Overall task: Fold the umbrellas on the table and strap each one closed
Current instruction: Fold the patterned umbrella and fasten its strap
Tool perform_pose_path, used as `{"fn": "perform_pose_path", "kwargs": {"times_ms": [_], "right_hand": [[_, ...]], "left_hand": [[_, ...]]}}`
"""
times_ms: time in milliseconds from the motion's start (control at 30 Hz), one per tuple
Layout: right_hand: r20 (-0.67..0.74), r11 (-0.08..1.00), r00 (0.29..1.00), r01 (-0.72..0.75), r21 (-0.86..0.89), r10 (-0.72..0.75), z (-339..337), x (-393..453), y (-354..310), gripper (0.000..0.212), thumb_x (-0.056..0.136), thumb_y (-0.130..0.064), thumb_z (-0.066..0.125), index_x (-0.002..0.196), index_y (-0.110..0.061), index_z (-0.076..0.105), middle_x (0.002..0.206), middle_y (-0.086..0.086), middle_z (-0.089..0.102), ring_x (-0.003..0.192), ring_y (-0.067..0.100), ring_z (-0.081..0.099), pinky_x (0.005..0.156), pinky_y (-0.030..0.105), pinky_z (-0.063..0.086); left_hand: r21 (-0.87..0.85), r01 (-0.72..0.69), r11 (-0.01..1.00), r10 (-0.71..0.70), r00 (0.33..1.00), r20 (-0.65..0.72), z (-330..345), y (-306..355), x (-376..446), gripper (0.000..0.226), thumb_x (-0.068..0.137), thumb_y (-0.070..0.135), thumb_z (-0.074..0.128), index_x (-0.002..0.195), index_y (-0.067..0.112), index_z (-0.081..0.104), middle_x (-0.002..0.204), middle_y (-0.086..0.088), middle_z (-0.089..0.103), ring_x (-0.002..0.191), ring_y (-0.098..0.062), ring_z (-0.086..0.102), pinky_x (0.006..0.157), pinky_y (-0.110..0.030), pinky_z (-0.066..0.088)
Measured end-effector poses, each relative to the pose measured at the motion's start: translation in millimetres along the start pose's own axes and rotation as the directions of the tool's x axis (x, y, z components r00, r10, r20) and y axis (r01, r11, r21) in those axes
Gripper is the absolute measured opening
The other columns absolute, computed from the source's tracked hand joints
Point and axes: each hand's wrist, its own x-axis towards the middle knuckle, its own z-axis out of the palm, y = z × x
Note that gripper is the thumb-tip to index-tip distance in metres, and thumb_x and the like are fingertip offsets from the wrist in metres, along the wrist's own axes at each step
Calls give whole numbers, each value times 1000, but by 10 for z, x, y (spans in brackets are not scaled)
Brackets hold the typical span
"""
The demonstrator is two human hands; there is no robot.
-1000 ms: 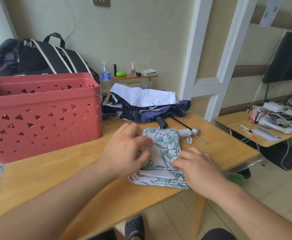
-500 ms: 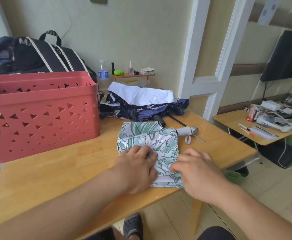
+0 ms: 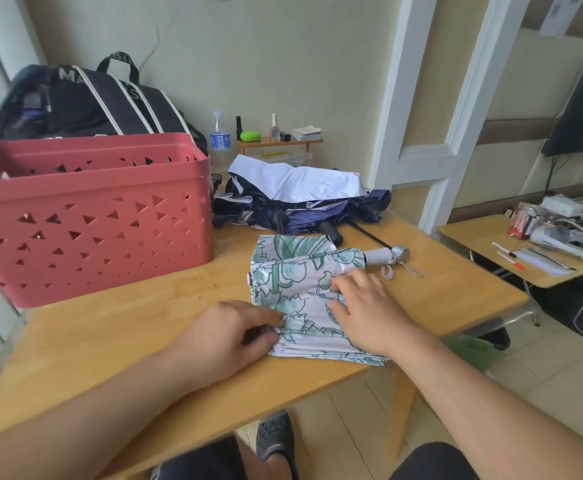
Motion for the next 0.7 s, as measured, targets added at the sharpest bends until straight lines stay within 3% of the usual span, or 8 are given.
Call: {"fn": "perform_pose_path", "kwargs": {"times_ms": [133, 267, 367, 500, 533, 600, 667, 700], "right_hand": [[101, 999, 994, -32, -38, 35, -47, -46, -52, 48, 100, -61, 38, 138, -32, 38, 139, -5, 33, 136, 22, 29, 110, 44, 35], [151, 995, 988, -29, -92, 43, -76, -97, -89, 63, 92, -76, 32, 143, -39, 30, 139, -4, 30, 137, 22, 27, 113, 48, 33], [158, 995, 987, -24, -94, 39, -84, -117, -96, 60, 92, -76, 32, 142, -43, 29, 135, -5, 31, 134, 22, 29, 112, 47, 34], [187, 992, 982, -10, -125, 34, -146, -115, -116, 60, 93, -76, 32, 145, -46, 27, 131, -3, 31, 131, 23, 31, 111, 46, 34], [196, 990, 980, -6, -140, 33, -162, -112, -118, 62, 92, -78, 32, 145, -46, 27, 130, -3, 31, 130, 23, 31, 111, 46, 35], [192, 989, 981, -1, -146, 30, -164, -124, -124, 61, 91, -79, 32, 144, -48, 30, 127, -3, 32, 130, 23, 33, 109, 46, 35], [171, 991, 985, -6, -137, 30, -150, -164, -134, 62, 91, -79, 32, 144, -47, 32, 130, -3, 31, 134, 23, 32, 111, 45, 34], [173, 991, 984, -11, -133, 35, -146, -187, -120, 66, 91, -80, 32, 148, -46, 31, 136, -3, 30, 139, 23, 29, 113, 45, 32]], "left_hand": [[-13, -15, 1000, 15, 998, -64, 25, 65, 38, 31, 87, 43, 62, 116, 40, 73, 91, 18, 71, 81, 1, 63, 79, -17, 52], [24, -91, 996, 92, 995, -35, -8, 51, 113, 22, 86, 31, 66, 104, 37, 77, 103, 21, 74, 91, 2, 67, 85, -23, 56], [152, -111, 982, 102, 992, 68, -112, 103, 193, 21, 83, 34, 61, 98, 38, 74, 95, 19, 70, 87, -3, 64, 80, -29, 56], [361, -128, 924, 16, 954, 299, -315, 283, 471, 25, 89, 39, 51, 106, 39, 69, 99, 13, 71, 96, -13, 65, 90, -34, 52], [364, -120, 924, 0, 950, 313, -319, 354, 579, 21, 93, 37, 50, 104, 38, 68, 98, 10, 70, 96, -17, 65, 87, -35, 53], [203, -58, 977, 3, 966, 258, -219, 479, 743, 16, 98, 35, 48, 103, 35, 63, 99, 6, 66, 99, -22, 64, 85, -37, 53], [46, 22, 999, -31, 978, 208, -33, 480, 805, 28, 101, 38, 44, 122, 32, 62, 119, 2, 65, 116, -23, 60, 97, -38, 49], [80, 17, 997, -35, 975, 221, 66, 454, 776, 37, 104, 41, 40, 132, 29, 60, 133, 1, 61, 127, -24, 56, 106, -39, 45]]}}
